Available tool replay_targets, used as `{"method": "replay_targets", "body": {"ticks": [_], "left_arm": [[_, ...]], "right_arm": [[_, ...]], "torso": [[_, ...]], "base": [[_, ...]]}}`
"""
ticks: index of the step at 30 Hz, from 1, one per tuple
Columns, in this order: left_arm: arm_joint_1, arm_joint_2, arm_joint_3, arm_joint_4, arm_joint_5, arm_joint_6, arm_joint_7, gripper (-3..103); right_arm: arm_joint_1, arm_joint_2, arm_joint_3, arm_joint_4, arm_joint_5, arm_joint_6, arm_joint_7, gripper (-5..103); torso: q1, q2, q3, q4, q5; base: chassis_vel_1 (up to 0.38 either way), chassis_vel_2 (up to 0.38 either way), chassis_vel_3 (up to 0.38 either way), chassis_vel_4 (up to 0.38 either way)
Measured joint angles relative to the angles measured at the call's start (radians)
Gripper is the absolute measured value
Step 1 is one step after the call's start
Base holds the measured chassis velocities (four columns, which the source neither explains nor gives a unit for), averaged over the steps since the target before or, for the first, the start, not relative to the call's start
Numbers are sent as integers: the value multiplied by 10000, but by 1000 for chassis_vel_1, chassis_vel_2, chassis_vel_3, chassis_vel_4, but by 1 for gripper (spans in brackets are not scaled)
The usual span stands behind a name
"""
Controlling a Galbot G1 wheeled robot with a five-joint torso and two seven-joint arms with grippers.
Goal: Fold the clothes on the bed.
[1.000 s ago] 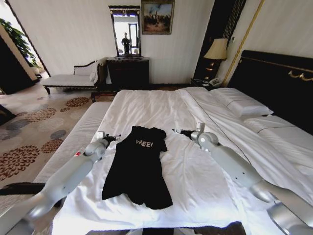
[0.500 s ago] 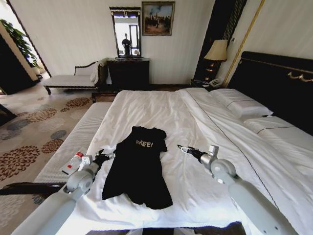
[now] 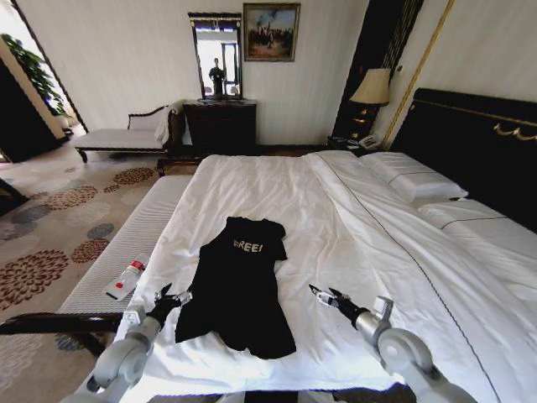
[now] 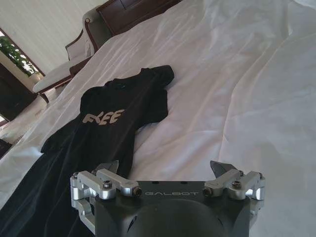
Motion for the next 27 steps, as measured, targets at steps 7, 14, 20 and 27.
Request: {"method": "replay_targets", "body": {"ticks": [7,14,20,27], "left_arm": [[1496,-576,-475,-428,47,-163,335,96],[2331,-880,-880,-757,-7,-316,454,96],[2437,-1008,-937,-977,0,-318,438,96],[2407,-1079,-885,-1056,45,-277,395,96]], "right_arm": [[-1066,554,122,128,130,-160,-214,100],[-1870,1722,-339,-196,-61,-555,-451,100],[-1972,2327,-825,-702,-357,-531,-612,100],[-2126,2689,-986,-564,-195,-531,-674,100]], "torso": [[0,0,0,2,2],[-1,1,0,1,1],[0,0,0,1,0],[1,-1,2,1,1]], "base": [[0,0,0,0],[0,0,0,0],[0,0,0,0],[0,0,0,0]]}}
